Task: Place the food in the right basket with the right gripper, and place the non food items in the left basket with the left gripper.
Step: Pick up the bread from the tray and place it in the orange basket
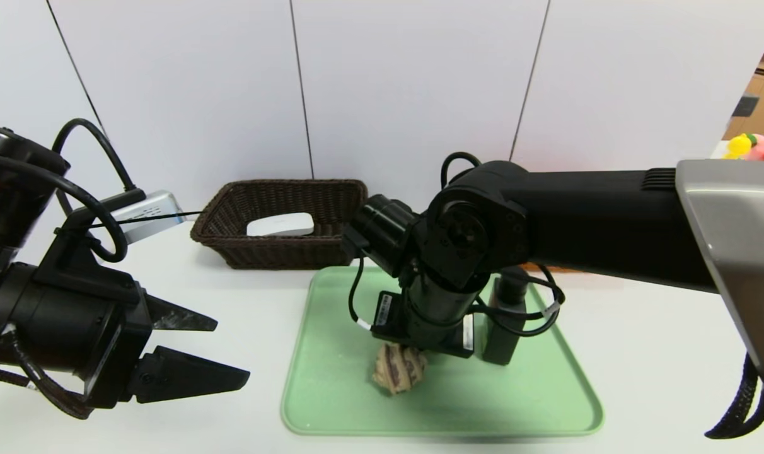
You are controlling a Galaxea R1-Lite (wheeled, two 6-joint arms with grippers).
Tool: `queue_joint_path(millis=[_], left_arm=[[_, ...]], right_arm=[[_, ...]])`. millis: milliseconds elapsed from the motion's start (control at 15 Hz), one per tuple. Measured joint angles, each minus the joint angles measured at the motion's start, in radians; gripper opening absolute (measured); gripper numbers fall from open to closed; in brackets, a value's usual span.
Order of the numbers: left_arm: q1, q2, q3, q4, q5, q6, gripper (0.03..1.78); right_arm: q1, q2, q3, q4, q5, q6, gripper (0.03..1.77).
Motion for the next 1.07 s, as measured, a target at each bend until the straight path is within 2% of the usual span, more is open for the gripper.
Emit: queue_joint_path(millis=[267, 600, 800, 1067], left_arm=[[0.000, -0.009, 0.001, 0.000, 0.000, -0.001, 1.69], [-0.004, -0.016, -0.002, 0.000, 0.000, -0.002, 1.69], [-0.004, -0.017, -0.003, -0.001, 0.000, -0.001, 1.69], [-0.004, -0.018, -0.005, 0.000, 0.000, -0.001, 1.69]], right_arm=[[0.003, -0.058, -0.005, -0.053, -0.003, -0.086, 0.16], [0.000, -0.191, -0.005, -0.225, -0.023, -0.245, 0.16], [-0.013, -0.245, -0.004, -0.272, -0.121, -0.297, 0.16], [-0.093, -0.281, -0.004, -0.327, -0.137, -0.308, 0.16]])
